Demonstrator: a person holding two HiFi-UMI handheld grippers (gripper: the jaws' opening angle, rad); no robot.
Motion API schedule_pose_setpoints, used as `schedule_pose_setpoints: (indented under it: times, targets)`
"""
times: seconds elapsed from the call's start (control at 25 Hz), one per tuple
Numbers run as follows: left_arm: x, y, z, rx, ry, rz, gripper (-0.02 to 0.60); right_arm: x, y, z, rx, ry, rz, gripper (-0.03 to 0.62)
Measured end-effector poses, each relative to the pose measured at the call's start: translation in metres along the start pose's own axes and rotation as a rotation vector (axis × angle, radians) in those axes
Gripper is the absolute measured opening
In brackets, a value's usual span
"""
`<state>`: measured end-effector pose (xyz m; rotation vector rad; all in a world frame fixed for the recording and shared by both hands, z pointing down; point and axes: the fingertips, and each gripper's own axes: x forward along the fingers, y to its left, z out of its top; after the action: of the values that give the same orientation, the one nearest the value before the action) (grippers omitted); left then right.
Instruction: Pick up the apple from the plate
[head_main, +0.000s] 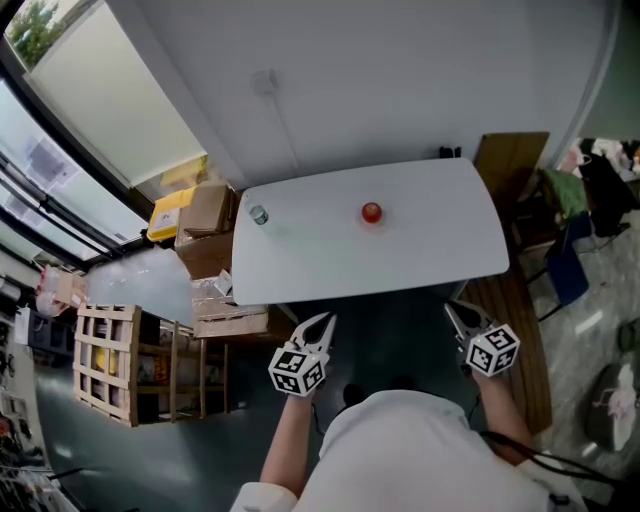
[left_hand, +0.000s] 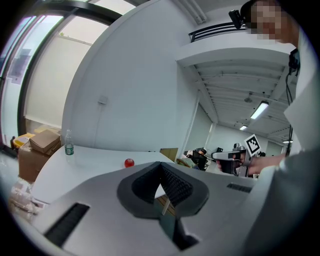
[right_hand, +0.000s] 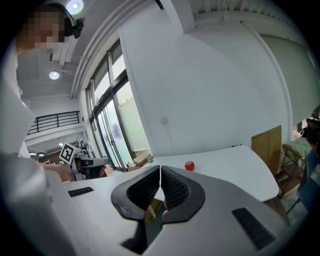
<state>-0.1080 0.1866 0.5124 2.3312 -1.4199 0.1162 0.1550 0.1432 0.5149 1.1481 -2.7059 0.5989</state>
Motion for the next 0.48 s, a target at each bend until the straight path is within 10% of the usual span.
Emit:
schedule_pose_setpoints:
  times: [0.48]
  targets:
    - [0.010,-0.029,-0.018,-0.043,0.000,0.054,0.002,-0.012,-0.028,-0.013,0.005,0.073,0.053,0.037]
